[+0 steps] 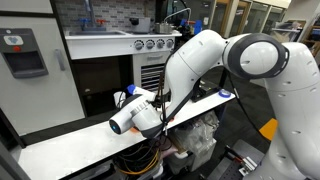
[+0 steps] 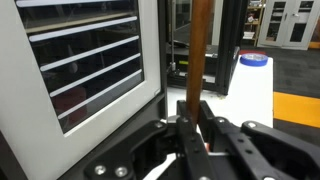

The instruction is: Use the wooden spoon to mix the contents of the white bowl

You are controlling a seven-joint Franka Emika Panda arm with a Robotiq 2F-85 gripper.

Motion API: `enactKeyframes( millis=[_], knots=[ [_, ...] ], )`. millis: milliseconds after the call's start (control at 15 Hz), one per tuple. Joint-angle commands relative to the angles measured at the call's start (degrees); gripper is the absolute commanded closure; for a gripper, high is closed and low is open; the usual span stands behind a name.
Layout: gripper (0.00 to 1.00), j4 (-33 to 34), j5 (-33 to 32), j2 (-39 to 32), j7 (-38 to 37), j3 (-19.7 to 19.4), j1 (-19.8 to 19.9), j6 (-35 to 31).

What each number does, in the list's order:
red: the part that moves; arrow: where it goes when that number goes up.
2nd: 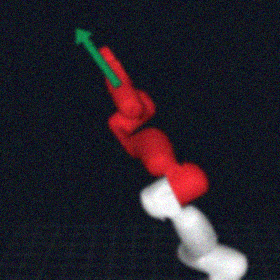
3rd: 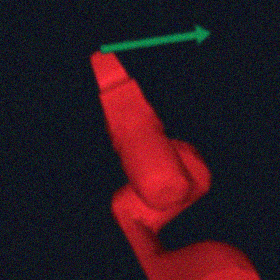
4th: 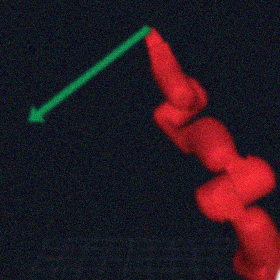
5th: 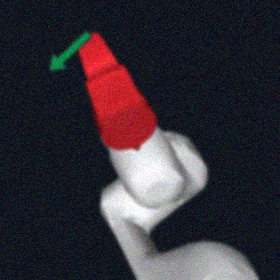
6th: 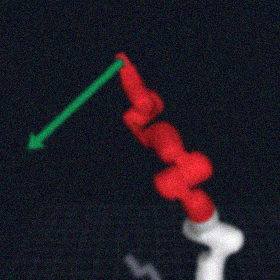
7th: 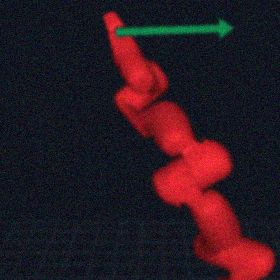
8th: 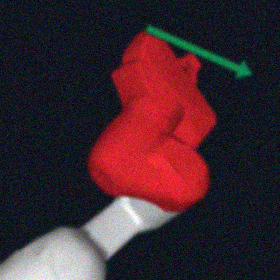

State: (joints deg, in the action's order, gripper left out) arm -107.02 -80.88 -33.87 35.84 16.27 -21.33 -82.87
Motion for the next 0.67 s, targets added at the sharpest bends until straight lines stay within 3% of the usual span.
enactKeyframes(
  millis=[0,600],
  knots=[
    [0.97,1.75,1.25,-0.20,-1.18,0.79,0.15,-0.40],
    [0.97,0.62,4.79,0.98,-0.99,2.05,1.22,-5.24]
  ],
)
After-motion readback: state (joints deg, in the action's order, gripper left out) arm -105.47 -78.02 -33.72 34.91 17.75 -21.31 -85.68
